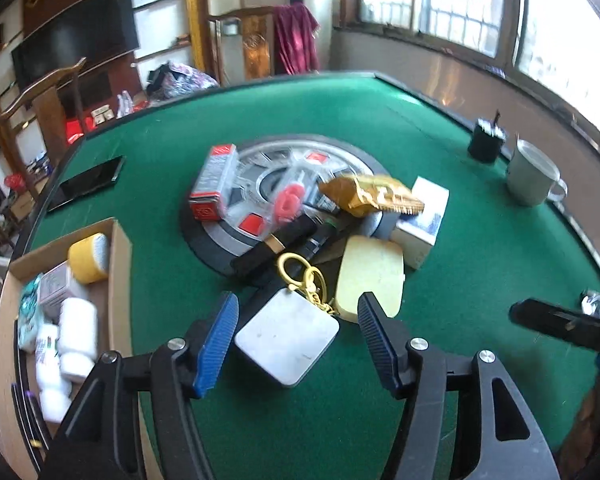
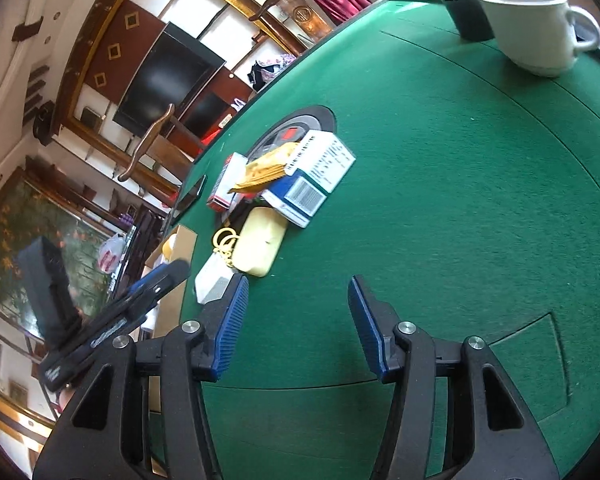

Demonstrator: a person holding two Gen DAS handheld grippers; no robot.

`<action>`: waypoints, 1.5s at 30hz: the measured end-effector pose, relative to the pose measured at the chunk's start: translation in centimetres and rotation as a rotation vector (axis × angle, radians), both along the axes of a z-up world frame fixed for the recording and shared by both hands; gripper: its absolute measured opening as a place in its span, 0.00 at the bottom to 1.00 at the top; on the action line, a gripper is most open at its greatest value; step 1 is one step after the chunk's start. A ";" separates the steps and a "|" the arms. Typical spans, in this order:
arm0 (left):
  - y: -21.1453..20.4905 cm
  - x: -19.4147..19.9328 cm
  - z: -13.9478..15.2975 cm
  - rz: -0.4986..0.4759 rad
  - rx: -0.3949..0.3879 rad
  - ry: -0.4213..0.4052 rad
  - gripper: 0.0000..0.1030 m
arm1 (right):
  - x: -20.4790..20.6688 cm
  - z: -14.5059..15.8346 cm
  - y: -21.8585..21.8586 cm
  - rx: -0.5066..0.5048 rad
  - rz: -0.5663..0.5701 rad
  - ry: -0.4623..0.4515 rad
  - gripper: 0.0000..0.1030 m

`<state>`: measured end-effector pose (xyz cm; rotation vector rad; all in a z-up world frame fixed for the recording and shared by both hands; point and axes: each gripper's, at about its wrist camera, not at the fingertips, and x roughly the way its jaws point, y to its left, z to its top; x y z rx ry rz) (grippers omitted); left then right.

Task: Organize objects
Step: 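Grasp the white square box with the left gripper, then grasp the yellow soap case with keyring with the right gripper while the left holds the box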

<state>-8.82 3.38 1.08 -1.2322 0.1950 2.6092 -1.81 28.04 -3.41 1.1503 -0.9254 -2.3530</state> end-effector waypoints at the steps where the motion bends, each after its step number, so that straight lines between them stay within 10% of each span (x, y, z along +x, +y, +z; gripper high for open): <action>1: 0.3 -0.3 -0.4 -0.011 -0.029 -0.005 0.60 | -0.1 0.0 0.2 -0.017 0.006 0.000 0.50; 17: 1.5 2.5 -2.1 -0.123 -0.030 0.002 0.59 | 0.2 0.0 -0.3 -0.002 0.029 0.044 0.51; 31: 0.0 2.5 -3.3 0.132 0.064 -0.032 0.43 | 0.2 0.2 -1.5 0.090 0.036 0.041 0.51; 45: -4.6 5.5 -2.9 0.182 0.158 0.015 0.43 | -5.9 2.2 -9.2 0.216 0.063 -0.069 0.51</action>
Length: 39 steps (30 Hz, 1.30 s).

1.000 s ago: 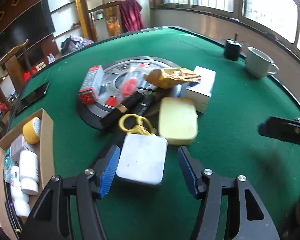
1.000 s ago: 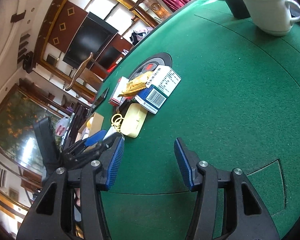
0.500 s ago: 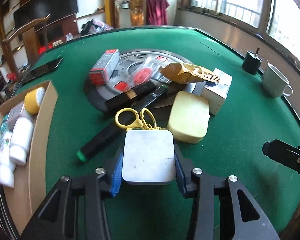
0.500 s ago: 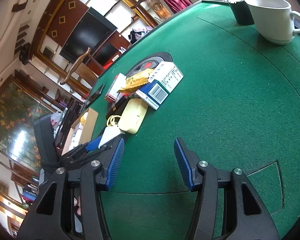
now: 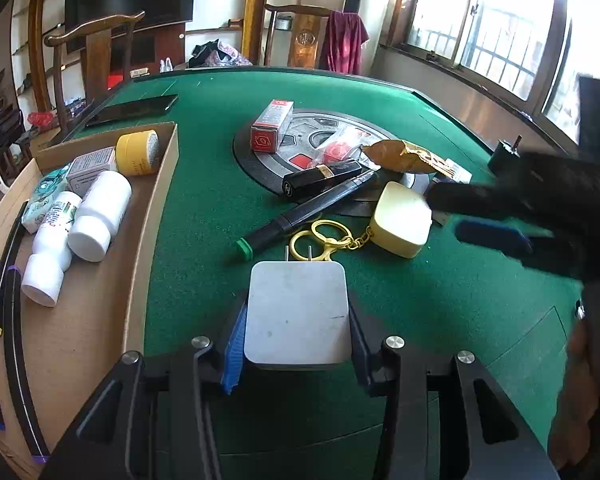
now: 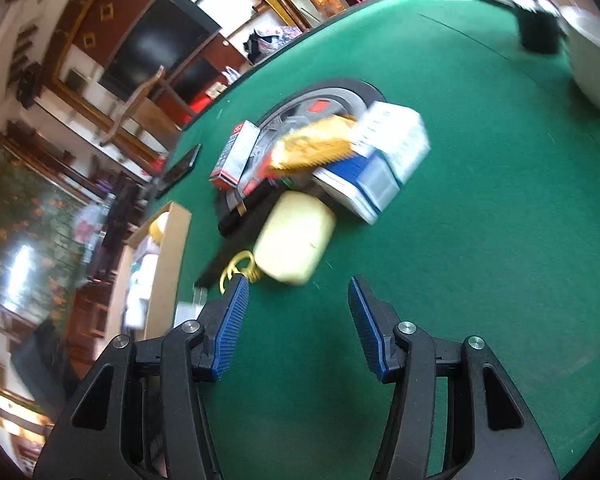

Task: Organize objects
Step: 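Grasp the yellow soap case with keyring with the right gripper while the left holds the box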

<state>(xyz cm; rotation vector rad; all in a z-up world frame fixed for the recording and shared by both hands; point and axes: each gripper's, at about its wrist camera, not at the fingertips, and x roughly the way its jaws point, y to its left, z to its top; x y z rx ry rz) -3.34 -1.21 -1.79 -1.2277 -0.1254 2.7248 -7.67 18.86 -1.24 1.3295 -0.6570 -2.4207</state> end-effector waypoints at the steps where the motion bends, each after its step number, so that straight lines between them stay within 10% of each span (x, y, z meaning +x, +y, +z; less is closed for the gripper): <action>1: -0.1 0.1 0.1 -0.003 0.006 0.005 0.43 | -0.6 0.1 -0.7 0.014 0.001 -0.008 0.51; 10: -0.3 0.3 0.1 -0.007 0.012 0.009 0.43 | -4.4 -0.4 -5.0 0.306 -0.061 -0.117 0.51; 39: -0.4 0.2 0.0 -0.014 0.031 0.002 0.43 | -2.3 -1.2 -5.1 0.389 0.000 0.020 0.48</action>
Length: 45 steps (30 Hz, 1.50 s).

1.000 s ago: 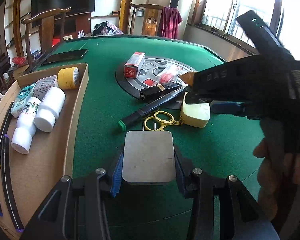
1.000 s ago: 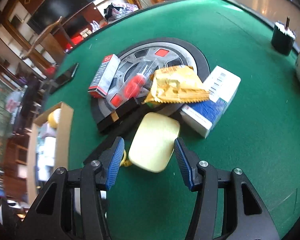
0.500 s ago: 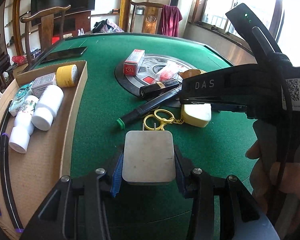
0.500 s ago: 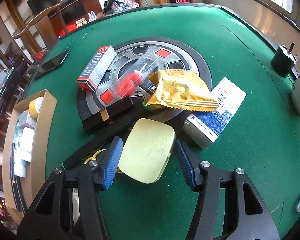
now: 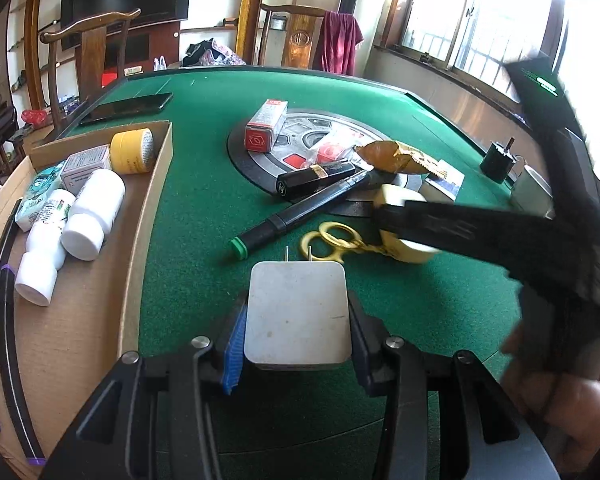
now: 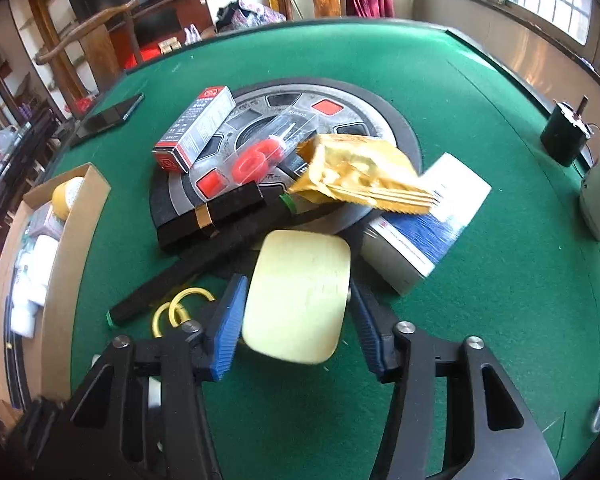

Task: Organize objects
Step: 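Grasp the yellow soap case with keyring with the right gripper while the left holds the box, then carry the white box and yellow soap case over the tray with both grippers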

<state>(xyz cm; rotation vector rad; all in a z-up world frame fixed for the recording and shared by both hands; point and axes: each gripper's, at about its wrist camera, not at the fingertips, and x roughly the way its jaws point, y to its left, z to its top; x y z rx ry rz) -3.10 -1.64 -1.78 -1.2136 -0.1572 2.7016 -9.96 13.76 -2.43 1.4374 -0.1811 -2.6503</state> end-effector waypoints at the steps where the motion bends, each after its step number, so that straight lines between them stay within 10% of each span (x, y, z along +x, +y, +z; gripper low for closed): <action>1: 0.0 0.1 0.1 -0.002 0.005 0.007 0.43 | 0.7 0.1 0.6 -0.033 0.000 0.016 0.48; 29: -1.7 4.7 4.7 0.005 0.103 0.228 0.43 | 11.1 5.3 3.5 -0.200 0.065 0.459 0.46; 45: -8.8 8.5 7.6 0.134 0.135 0.326 0.43 | 15.3 9.3 -1.9 -0.290 0.237 0.518 0.46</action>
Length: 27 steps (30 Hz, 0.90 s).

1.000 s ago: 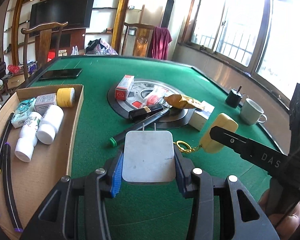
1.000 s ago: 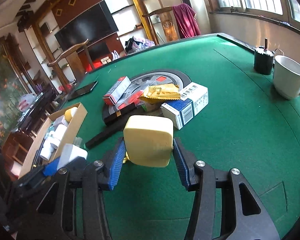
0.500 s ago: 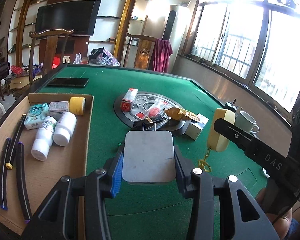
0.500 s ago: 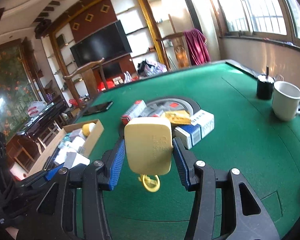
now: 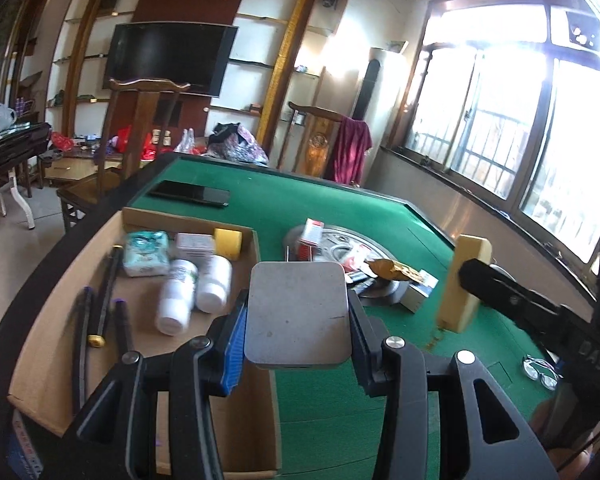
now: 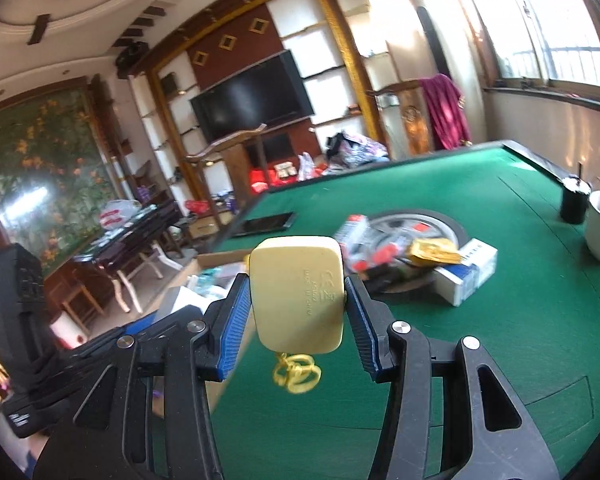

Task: Organize objects
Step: 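Carry the white box and yellow soap case over the tray with both grippers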

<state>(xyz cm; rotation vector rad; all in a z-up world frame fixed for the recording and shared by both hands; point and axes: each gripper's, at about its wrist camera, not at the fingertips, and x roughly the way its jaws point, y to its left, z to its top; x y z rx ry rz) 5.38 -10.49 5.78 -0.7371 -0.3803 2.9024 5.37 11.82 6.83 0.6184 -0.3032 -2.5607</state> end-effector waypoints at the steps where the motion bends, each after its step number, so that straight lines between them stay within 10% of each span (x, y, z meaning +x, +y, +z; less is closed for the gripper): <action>1: -0.8 0.2 0.0 0.017 0.007 0.004 0.43 | 0.3 0.3 -0.4 0.000 0.014 0.004 0.46; 27: -9.8 0.6 -4.1 0.221 0.064 -0.113 0.43 | 1.5 -2.5 -13.0 0.102 0.341 -0.129 0.47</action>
